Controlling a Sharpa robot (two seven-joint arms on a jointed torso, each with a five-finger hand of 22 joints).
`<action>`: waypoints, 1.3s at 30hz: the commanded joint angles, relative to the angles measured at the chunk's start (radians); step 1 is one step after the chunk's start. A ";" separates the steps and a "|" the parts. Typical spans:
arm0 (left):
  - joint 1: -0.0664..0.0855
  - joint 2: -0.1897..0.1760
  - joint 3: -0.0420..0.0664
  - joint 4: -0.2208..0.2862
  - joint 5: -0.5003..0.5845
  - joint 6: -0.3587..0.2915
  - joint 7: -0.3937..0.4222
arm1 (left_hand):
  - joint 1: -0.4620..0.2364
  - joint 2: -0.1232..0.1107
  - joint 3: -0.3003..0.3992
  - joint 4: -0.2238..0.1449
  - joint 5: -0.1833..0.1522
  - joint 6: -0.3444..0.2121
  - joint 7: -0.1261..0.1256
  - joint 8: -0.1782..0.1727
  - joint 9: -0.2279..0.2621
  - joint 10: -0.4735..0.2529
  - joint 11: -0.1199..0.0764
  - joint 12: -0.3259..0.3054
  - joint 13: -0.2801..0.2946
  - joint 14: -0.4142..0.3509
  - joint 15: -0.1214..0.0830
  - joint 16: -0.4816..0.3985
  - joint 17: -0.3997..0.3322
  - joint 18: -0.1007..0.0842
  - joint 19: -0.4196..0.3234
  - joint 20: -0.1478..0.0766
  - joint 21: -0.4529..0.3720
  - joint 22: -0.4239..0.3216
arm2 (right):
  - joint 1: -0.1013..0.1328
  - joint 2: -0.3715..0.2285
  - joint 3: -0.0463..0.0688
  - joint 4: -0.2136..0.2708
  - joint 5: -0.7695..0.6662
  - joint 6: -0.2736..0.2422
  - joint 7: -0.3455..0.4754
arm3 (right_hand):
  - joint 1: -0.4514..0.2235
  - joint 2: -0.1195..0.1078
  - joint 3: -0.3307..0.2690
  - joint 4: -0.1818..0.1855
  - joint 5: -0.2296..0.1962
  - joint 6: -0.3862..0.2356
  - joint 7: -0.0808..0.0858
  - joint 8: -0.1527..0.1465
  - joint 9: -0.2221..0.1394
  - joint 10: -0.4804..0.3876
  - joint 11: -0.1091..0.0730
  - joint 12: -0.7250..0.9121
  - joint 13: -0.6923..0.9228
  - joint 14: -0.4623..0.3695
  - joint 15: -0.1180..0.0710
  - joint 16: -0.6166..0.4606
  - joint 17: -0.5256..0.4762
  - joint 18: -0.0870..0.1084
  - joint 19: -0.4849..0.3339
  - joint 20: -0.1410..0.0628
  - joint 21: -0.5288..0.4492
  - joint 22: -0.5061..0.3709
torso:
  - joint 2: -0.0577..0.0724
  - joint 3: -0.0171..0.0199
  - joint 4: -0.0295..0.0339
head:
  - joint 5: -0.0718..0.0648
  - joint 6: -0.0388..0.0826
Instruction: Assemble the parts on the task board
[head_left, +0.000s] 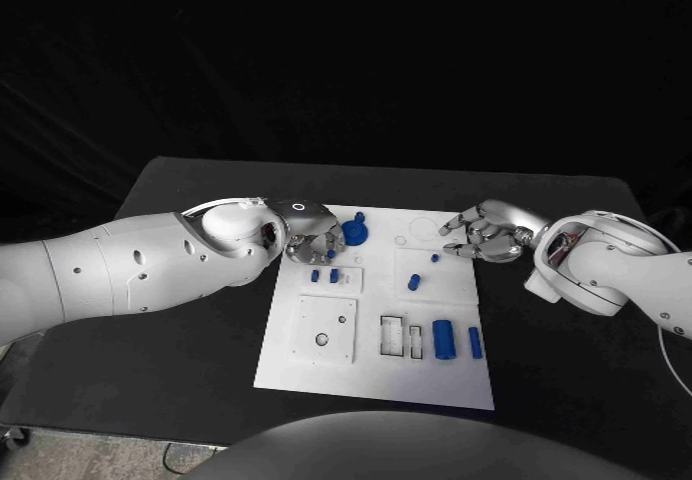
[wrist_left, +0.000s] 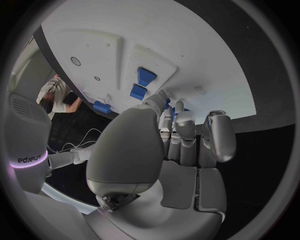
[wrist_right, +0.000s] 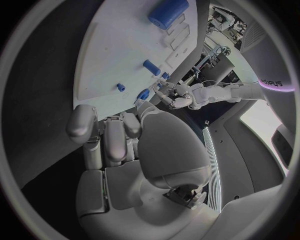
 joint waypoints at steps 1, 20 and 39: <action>0.000 -0.005 0.000 -0.004 -0.007 -0.028 -0.003 | -0.010 -0.011 -0.009 0.013 -0.026 -0.033 -0.014 -0.006 -0.010 -0.026 0.007 -0.002 0.002 -0.010 0.003 -0.005 -0.005 0.004 -0.011 0.001 -0.011 0.183 | 0.000 -0.003 0.000 0.004 -0.009 -0.020 0.007 | 0.023 -0.018 0.027 -0.012 0.040 0.010 0.003 -0.003 -0.003 -0.179 0.002 -0.219 -0.154 -0.011 0.004 -0.014 -0.010 0.017 -0.013 0.000 -0.023 0.006 | 0.000 -0.0007 -0.0003 | -0.001 0.000; 0.000 -0.077 0.001 -0.032 0.067 -0.181 0.040 | 0.007 -0.023 -0.059 0.041 -0.057 -0.026 -0.012 0.023 -0.043 -0.124 -0.005 0.142 0.094 -0.290 0.022 -0.230 -0.297 0.056 -0.266 0.019 -0.334 0.100 | 0.082 -0.002 0.001 0.068 -0.296 0.077 -0.128 | 0.121 -0.148 0.168 -0.144 0.146 0.038 -0.006 0.019 0.034 -0.569 0.092 -0.731 -0.574 -0.224 0.052 -0.319 -0.242 0.072 -0.210 0.040 -0.371 -0.109 | 0.002 -0.0024 0.0035 | -0.013 0.000; 0.002 -0.176 0.002 0.030 0.720 -0.360 0.449 | -0.287 -0.049 -0.498 0.061 -0.057 -0.057 0.057 -0.005 -0.099 -0.424 0.019 0.195 0.118 -0.832 0.139 -0.654 -0.484 0.033 -0.956 0.106 -1.036 -0.154 | 0.018 0.088 0.001 0.024 -0.605 0.093 -0.125 | 0.086 -0.138 0.139 -0.173 0.092 0.119 -0.015 0.057 0.074 -0.578 0.079 -0.713 -0.629 -0.210 0.045 -0.286 -0.254 0.065 -0.181 0.038 -0.338 -0.075 | 0.003 -0.0016 0.0058 | -0.015 0.000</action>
